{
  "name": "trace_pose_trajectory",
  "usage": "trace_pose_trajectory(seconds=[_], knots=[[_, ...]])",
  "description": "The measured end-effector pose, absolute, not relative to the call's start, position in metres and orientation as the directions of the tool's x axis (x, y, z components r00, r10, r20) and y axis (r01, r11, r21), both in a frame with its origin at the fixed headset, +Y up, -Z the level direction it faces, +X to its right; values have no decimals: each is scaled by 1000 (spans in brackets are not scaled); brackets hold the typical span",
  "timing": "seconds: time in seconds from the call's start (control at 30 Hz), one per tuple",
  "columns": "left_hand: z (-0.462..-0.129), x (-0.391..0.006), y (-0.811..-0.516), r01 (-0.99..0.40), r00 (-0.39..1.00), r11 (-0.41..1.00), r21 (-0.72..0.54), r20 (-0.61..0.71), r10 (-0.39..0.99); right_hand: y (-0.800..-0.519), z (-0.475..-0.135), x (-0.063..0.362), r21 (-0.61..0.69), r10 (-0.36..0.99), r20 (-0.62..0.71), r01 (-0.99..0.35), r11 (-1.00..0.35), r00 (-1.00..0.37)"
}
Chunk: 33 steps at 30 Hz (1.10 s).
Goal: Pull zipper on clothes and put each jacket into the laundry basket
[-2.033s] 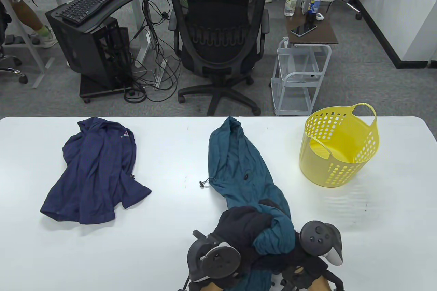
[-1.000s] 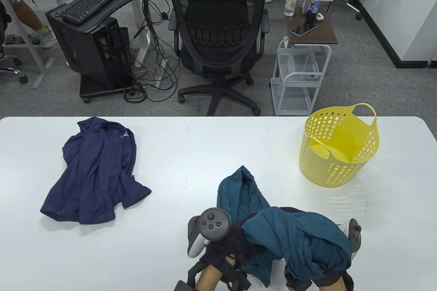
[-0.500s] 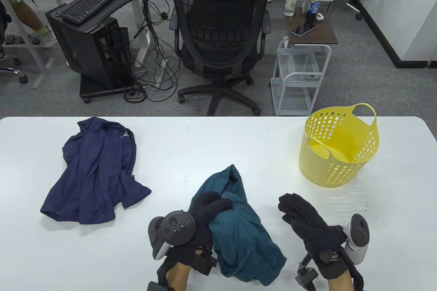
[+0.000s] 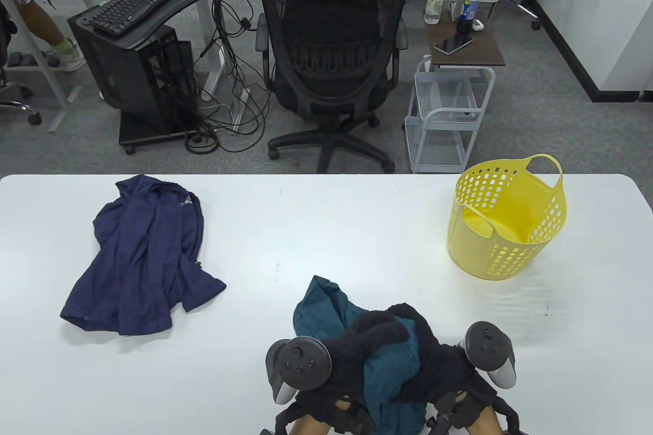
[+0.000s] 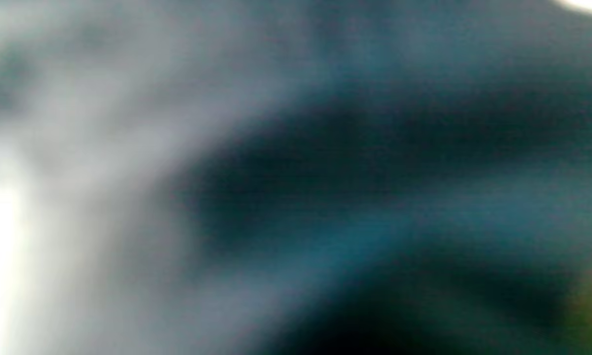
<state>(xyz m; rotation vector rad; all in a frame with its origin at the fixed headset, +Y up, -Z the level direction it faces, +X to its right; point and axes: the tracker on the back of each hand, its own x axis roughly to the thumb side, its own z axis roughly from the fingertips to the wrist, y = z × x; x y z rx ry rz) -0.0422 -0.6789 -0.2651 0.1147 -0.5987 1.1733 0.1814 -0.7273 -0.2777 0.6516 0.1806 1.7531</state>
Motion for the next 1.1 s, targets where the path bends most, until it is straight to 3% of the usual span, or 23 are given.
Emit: trace_pose_trajectory(seconds=[0.13, 0.3, 0.43, 0.57, 0.73, 0.93, 1.1], knots=[[-273, -48, -684, -898, 192, 337, -284, 437, 879, -720, -278, 186, 353, 916, 338, -873, -337, -217], [-280, -51, -687, -832, 318, 479, -279, 468, 824, -717, -276, 196, 339, 908, 350, -873, -350, -229], [-289, -51, -700, -813, 169, 357, -459, 400, 901, -717, -278, 205, 329, 922, 342, -896, -300, -183], [-297, -56, -716, -737, 51, 221, -638, 274, 960, -717, -280, 220, 362, 949, 315, -928, -91, 30], [-299, -41, -733, -525, 228, 374, -765, 297, 927, -706, -275, 225, 516, 885, 306, -842, 157, 352], [-292, -17, -748, -371, 149, 202, -907, 156, 976, -704, -274, 234, 520, 833, 303, -813, 263, 463], [-296, -14, -764, -426, 49, 21, -904, 0, 999, -713, -278, 260, 354, 778, 312, -826, 438, 546]])
